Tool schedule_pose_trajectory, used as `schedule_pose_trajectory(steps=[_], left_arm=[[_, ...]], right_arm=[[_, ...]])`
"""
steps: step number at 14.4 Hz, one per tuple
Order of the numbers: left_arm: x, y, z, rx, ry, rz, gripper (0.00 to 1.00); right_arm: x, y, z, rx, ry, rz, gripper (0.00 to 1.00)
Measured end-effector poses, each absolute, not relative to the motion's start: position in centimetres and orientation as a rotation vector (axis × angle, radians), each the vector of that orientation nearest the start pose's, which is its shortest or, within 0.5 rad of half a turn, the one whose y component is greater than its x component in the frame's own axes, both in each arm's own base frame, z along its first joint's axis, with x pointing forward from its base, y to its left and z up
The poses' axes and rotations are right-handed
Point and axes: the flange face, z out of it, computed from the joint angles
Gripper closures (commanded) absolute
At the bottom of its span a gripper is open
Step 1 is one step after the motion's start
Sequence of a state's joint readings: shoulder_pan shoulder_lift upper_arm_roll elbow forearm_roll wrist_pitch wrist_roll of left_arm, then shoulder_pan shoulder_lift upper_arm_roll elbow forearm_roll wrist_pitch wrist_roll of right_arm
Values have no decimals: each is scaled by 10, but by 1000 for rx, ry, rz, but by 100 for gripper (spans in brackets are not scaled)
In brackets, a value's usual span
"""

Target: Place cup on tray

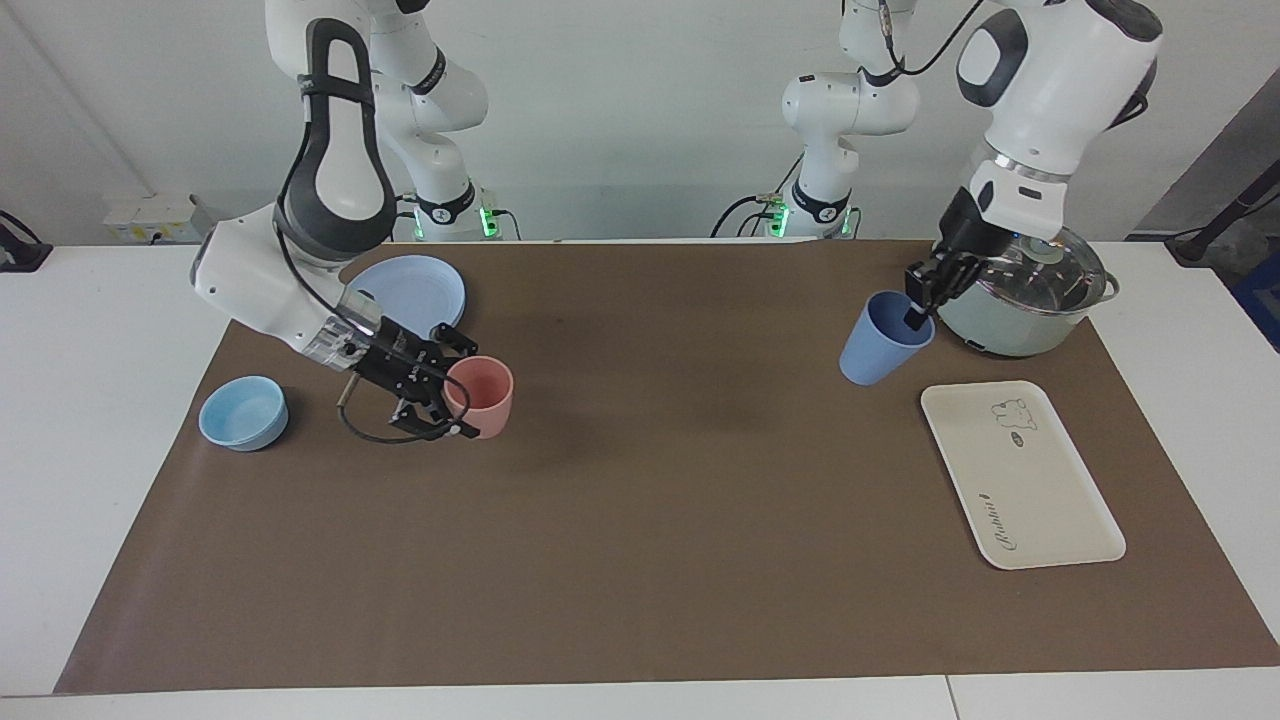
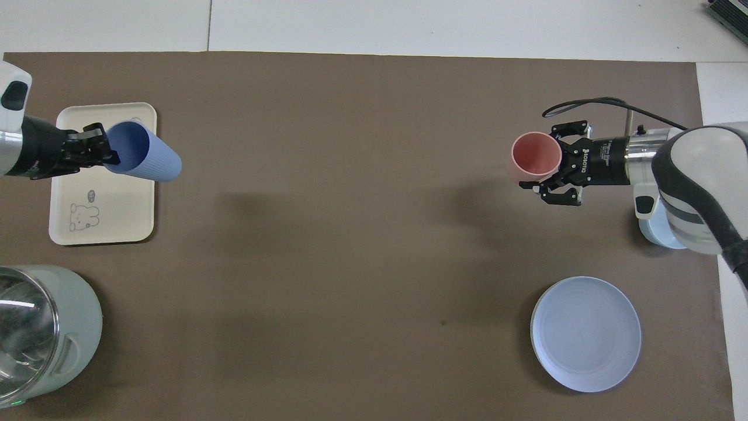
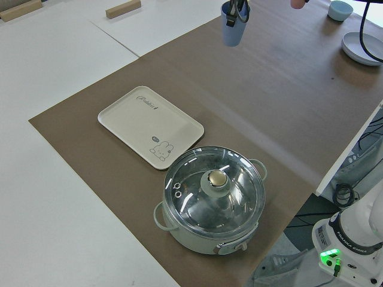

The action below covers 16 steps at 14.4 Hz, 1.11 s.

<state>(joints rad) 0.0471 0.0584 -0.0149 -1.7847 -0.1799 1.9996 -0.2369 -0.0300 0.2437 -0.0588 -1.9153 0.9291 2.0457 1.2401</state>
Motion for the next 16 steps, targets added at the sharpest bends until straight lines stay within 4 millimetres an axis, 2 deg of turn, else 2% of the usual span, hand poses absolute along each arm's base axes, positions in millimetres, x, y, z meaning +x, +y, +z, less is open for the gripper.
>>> schedule_pose_trajectory(steps=[3, 5, 6, 7, 10, 11, 12, 13, 14, 15, 16], left_arm=[[613, 109, 469, -3246, -488, -262, 100], [606, 157, 434, -3239, -416, -271, 100], [602, 170, 419, -3255, -403, -282, 100], [598, 174, 407, -3276, -404, -292, 100], [595, 159, 387, -3300, -391, -297, 100], [595, 154, 383, -3299, -383, -303, 100], [595, 150, 380, -3298, -377, -307, 85], [595, 149, 378, -3297, -374, -311, 15], [595, 147, 378, -3297, -368, -314, 0], [596, 143, 379, -3298, -355, -317, 0], [598, 137, 382, -3300, -338, -323, 0]], right_arm=[[602, -54, 333, -1546, 1906, 668, 100], [600, -72, 300, -1549, 1878, 684, 100], [598, -78, 288, -1557, 1869, 690, 100], [598, -82, 279, -1560, 1866, 694, 100], [594, -97, 266, -1558, 1858, 705, 100], [593, -101, 265, -1554, 1850, 712, 90], [592, -104, 264, -1547, 1848, 715, 49], [592, -105, 264, -1542, 1839, 717, 34], [592, -106, 265, -1548, 1819, 712, 26], [592, -107, 265, -1560, 1795, 700, 24], [591, -109, 265, -1570, 1781, 692, 10]])
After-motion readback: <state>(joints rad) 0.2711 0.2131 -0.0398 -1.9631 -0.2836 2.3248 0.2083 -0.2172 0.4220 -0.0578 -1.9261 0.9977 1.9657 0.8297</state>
